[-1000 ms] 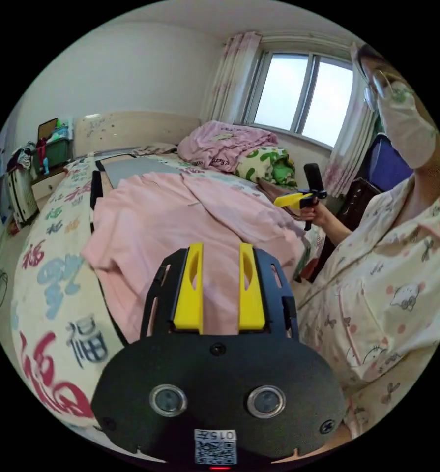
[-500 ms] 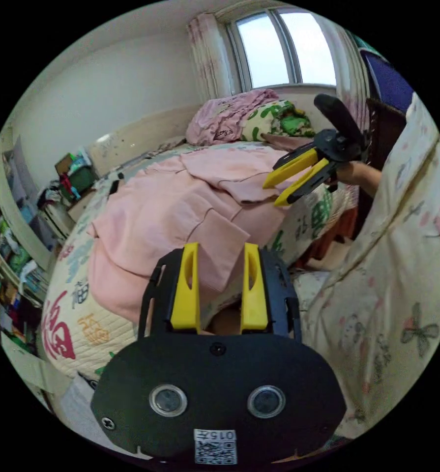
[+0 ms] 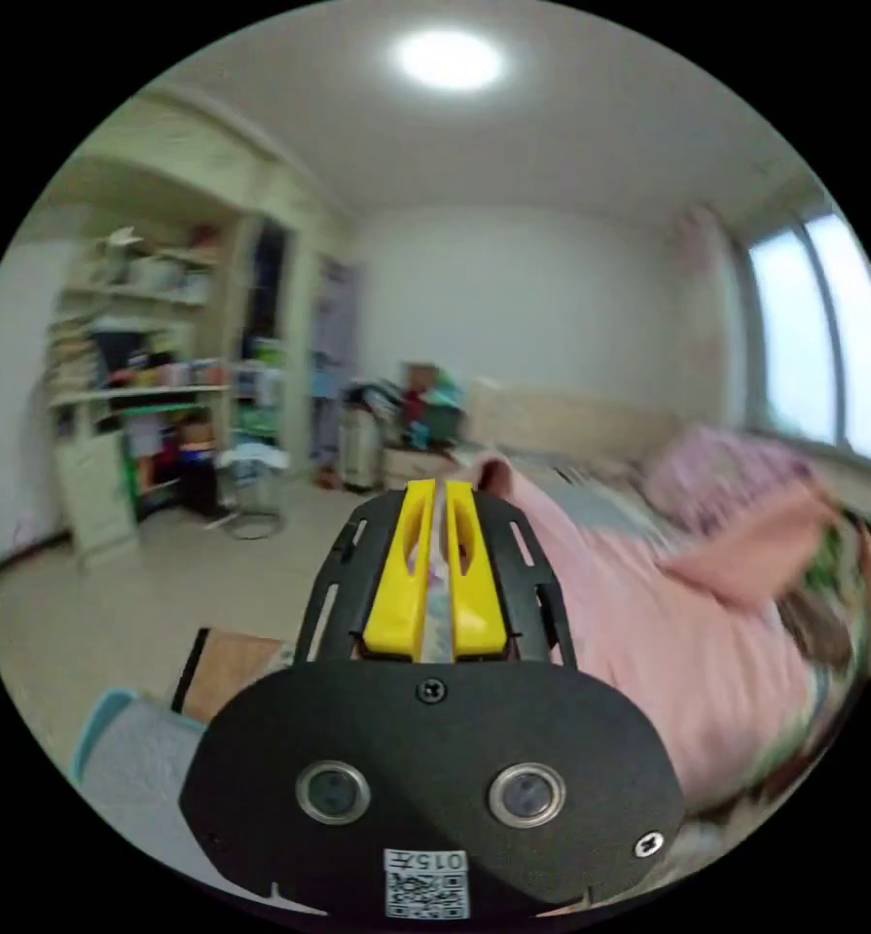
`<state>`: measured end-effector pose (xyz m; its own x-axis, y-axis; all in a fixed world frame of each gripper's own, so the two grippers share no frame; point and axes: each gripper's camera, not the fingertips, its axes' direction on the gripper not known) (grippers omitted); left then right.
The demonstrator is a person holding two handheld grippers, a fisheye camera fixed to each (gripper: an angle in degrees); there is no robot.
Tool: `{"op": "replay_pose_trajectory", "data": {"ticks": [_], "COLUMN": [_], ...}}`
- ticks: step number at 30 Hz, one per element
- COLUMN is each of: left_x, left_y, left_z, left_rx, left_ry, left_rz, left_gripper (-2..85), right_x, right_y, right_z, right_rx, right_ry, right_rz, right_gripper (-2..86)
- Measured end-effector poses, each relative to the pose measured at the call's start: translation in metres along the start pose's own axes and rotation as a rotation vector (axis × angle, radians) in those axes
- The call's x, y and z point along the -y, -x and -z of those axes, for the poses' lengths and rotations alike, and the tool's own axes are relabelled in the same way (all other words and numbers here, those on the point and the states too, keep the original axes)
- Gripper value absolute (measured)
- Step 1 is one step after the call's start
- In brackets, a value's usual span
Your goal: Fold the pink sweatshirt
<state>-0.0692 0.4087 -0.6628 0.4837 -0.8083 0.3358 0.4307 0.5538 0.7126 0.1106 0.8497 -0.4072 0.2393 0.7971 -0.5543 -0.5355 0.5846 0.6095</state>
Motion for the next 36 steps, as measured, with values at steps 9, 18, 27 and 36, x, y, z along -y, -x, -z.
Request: {"op": "replay_pose_trajectory", "data": {"ticks": [9,18,27,36], "left_x": [-0.237,-0.31,-0.232,-0.216], "left_y": [0.041,0.028,0.045,-0.021], "left_z": [0.016,0.015,0.041,0.005], "left_rx": [-0.52,-0.668,-0.561,-0.377], "left_ry": [0.585,0.717,0.766,0.876], "left_rz": [0.017,0.045,-0.092,-0.307], "left_gripper": [12.8,8.0,1.3,1.0], "right_x": [-0.163,-0.188,-0.214,-0.269], "right_y": [0.017,0.002,-0.005,0.044], "right_z": [-0.09,-0.146,-0.139,-0.187], "right_rx": [0.4,0.439,0.291,0.108], "right_ry": [0.584,0.749,0.776,0.846], "right_rz": [0.167,0.089,0.162,0.444], "right_gripper": [12.7,6.2,2.2,3.1]}}
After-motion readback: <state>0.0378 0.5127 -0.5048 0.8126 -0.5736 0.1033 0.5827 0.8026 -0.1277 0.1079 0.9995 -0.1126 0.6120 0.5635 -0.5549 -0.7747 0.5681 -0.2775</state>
